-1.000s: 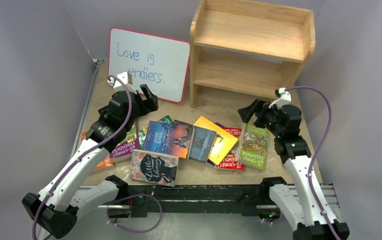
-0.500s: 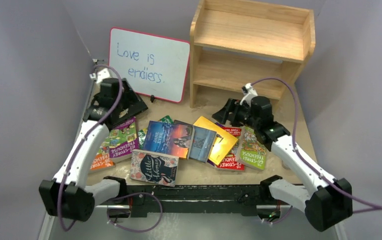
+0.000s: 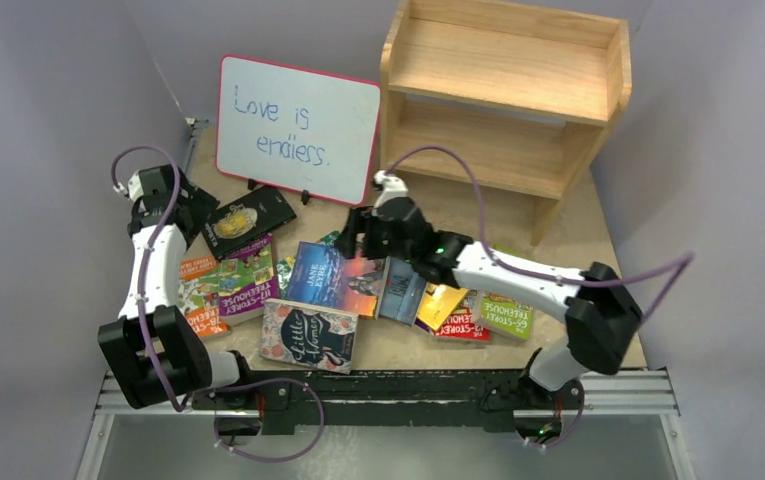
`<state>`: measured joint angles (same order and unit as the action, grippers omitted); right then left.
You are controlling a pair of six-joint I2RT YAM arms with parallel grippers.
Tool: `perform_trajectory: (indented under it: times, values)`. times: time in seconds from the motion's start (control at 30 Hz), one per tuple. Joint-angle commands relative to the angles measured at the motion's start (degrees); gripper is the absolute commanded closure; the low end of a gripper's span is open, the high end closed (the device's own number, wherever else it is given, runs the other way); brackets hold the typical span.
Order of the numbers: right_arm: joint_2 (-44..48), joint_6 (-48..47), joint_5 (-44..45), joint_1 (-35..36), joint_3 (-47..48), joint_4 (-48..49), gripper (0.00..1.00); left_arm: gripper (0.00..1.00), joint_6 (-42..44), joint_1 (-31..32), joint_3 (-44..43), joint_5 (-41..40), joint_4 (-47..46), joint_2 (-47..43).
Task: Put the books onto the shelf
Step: Pick up the book from the center of the board.
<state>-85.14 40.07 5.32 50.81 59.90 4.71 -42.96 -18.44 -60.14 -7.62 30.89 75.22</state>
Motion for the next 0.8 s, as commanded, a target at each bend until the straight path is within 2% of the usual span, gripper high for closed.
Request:
perform_trajectory:
  times: [0.0, 0.07, 0.3, 0.53, 0.77]
  values:
    - [-9.5, -2.0, 12.0, 8.9, 13.2, 4.0, 0.27, 0.18, -2.1, -0.5, 2.9, 1.2, -3.2, -2.1]
    - [-15.7, -2.7, 13.1, 10.9, 19.7, 3.2, 0.25, 0.19, -2.0, -0.6, 3.0, -0.8, -2.9, -3.3]
    - [-34.7, -0.9, 15.7, 11.2, 41.7, -5.9, 0.15, 0.2, -1.5, -0.5, -0.7, -18.2, 2.8, -13.7]
    - [-49.1, -0.4, 20.1, 8.1, 58.0, -14.6, 0.11, 0.2, -0.9, 1.0, -1.7, -21.6, 6.2, -16.6]
    - [-56.3, 0.4, 15.4, 4.6, 65.4, -14.5, 0.06, 0.2, -0.4, 2.4, -1.6, -20.0, 5.4, -14.5]
